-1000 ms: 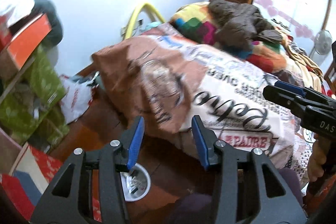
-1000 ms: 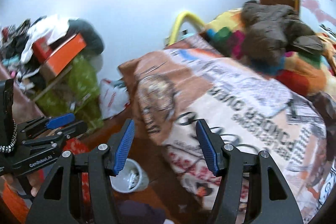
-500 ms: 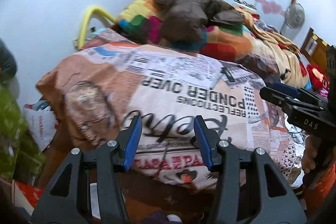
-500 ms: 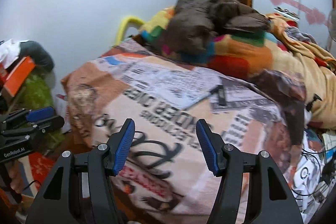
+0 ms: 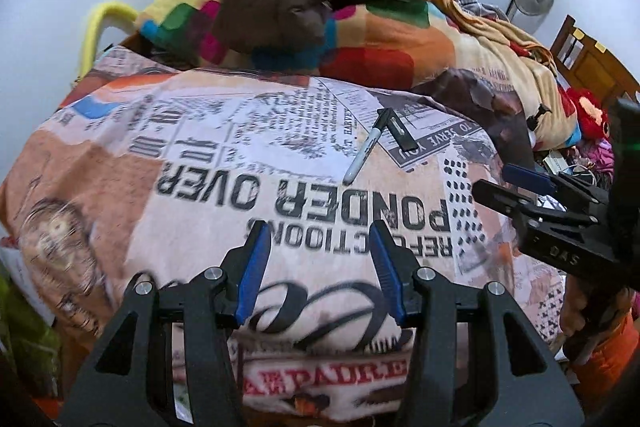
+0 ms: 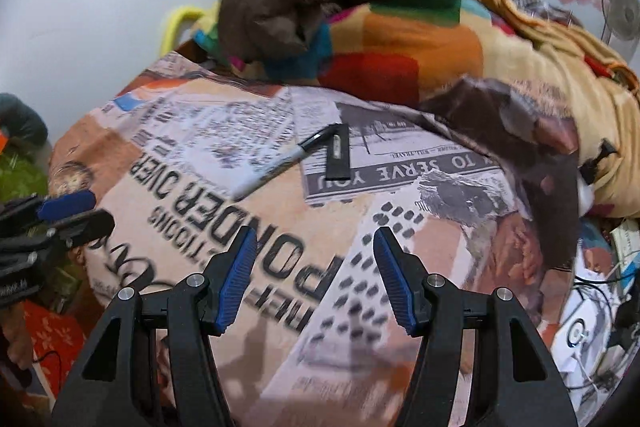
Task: Collect trash
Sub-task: 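Grasp the black marker with the left tool while the right tool grasps the black slotted clip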
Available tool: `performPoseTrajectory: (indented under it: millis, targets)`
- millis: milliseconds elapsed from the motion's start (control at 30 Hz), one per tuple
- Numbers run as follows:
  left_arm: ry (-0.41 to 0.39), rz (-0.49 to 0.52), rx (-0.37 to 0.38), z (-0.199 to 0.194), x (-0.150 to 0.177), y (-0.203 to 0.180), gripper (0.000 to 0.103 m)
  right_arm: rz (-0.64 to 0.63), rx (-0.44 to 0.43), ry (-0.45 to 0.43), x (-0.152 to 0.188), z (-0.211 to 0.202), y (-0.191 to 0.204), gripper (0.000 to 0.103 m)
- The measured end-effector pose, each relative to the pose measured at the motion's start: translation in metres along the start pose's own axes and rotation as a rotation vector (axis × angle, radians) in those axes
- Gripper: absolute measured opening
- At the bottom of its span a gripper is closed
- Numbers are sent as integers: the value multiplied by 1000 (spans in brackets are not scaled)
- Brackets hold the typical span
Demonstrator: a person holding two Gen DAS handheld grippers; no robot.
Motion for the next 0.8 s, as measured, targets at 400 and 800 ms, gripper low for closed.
performPoseTrajectory:
  millis: [400,800]
  targets:
    - [43,-5,66,86,-18,-9,50,-94,30,23,-28,77,-16,57]
    - [54,81,126,139,-33,-36,25,-202,39,-8,-27,94,-4,40]
Point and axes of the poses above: each gripper's, at about its wrist camera, not at the fingertips, and z roughly the way its jaws point, y to its left, x to its underside, the point moved 6 cm from there along z, roughly the way its jaws point, and after that the axes turned 3 degrees about -y, right-handed, at the moved point
